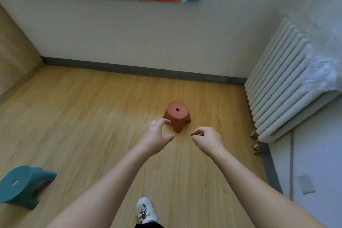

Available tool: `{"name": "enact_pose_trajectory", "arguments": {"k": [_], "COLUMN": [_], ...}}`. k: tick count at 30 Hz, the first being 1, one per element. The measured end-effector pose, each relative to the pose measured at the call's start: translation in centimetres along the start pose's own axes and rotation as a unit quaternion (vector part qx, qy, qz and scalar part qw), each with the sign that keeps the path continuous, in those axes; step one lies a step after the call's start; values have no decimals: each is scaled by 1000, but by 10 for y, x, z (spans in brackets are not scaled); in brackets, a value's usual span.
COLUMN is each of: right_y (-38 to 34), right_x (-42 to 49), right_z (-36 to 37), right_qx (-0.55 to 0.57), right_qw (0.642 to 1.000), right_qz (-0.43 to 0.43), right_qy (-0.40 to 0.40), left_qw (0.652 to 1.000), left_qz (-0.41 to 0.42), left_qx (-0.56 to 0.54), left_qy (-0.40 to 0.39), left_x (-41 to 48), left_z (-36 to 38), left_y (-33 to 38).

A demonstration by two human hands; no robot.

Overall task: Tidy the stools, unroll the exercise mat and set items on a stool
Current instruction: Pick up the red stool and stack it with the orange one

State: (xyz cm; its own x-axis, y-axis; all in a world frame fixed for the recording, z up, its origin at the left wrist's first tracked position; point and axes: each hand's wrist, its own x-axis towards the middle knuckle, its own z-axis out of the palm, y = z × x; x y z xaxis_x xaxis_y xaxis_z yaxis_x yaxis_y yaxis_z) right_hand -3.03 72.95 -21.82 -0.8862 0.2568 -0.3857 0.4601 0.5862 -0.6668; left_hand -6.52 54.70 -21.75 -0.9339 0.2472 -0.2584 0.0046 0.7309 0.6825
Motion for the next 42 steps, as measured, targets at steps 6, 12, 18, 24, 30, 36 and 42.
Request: {"name": "enact_pose_trajectory", "arguments": {"k": [6, 12, 18, 24, 30, 36, 42], "right_y": [-67, -84, -80, -58, 10, 108, 192], "right_x": [101, 201, 324, 463, 581, 658, 705], "right_z": [15, 16, 16, 34, 89, 181, 268], "right_qx": [62, 81, 104, 135, 128, 156, 209], "right_qw": [997, 994, 987, 969, 952, 912, 865], "right_qz": [35, 76, 121, 204, 274, 378, 455], "right_qy": [10, 19, 26, 36, 41, 44, 48], "left_qw": [999, 997, 993, 986, 976, 952, 938], "left_qz": [10, 22, 15, -34, -93, -151, -202], "left_qx": [29, 46, 65, 50, 22, 20, -9], "left_qy": [-15, -62, -102, -154, -197, -267, -281], "left_x": [110, 227, 354, 508, 640, 732, 785], "left_z": [-65, -72, -73, -48, 31, 142, 231], "left_y": [-25, -24, -25, -47, -113, -217, -312]}}
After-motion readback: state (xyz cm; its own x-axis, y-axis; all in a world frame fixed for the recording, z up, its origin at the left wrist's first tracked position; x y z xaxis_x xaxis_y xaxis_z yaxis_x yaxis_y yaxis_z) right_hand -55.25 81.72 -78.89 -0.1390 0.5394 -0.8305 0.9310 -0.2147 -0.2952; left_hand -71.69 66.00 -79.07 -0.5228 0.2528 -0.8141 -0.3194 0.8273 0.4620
